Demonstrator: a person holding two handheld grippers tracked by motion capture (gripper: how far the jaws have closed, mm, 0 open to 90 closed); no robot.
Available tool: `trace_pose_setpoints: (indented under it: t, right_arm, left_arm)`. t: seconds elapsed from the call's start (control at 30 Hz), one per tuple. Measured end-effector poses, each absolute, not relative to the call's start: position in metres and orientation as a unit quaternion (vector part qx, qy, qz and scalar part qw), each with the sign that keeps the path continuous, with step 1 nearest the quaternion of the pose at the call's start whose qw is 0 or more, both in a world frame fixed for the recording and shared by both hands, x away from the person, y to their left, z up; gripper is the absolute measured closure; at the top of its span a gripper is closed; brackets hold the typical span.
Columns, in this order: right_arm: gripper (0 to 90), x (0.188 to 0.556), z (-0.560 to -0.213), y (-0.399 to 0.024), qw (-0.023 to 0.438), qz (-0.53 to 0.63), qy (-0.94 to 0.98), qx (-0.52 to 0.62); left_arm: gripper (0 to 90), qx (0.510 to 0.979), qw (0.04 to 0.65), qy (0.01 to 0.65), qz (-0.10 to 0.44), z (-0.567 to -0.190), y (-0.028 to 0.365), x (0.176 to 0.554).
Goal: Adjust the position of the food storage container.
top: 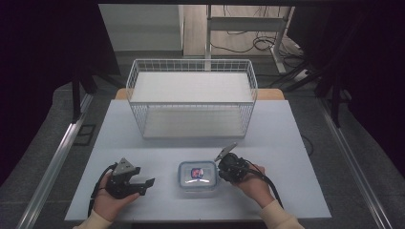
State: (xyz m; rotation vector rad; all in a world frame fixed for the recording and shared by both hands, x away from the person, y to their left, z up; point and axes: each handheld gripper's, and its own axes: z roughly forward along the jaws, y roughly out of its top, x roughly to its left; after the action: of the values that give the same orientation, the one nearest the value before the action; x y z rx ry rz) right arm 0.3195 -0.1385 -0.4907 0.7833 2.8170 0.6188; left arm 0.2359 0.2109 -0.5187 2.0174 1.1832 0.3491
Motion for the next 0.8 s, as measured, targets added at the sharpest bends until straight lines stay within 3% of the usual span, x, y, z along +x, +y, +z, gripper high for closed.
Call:
trace_pose_setpoints:
  t: [0.57,0.8]
  right_arm:
    - [89.6,0.314,-0.493,-0.128,0.08,0.206,0.943,0.249]
    - [89.6,0.312,-0.479,-0.148,0.077,0.242,0.93,0.266]
  left_arm:
    - [27.5,0.79,0.379,0.462,0.137,-0.519,0.21,0.236]
    - [27.5,0.787,0.384,0.463,0.139,-0.519,0.211,0.236]
